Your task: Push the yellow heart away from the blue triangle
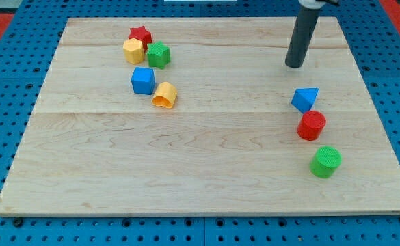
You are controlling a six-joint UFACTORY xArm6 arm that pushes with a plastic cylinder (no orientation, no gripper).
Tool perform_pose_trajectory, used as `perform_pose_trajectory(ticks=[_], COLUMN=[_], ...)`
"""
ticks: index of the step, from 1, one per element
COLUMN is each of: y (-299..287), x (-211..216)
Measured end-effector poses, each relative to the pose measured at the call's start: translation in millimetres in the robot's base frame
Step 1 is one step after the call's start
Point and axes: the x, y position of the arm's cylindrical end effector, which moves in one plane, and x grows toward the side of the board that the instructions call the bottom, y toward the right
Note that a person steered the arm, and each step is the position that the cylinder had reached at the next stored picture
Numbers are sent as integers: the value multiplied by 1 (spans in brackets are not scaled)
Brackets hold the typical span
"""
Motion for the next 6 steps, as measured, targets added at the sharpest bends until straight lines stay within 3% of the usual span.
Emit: perform_pose_trajectory(ticks=[1, 3, 4, 6], y=[-126, -245, -280, -233], x=[-9, 34, 57, 121])
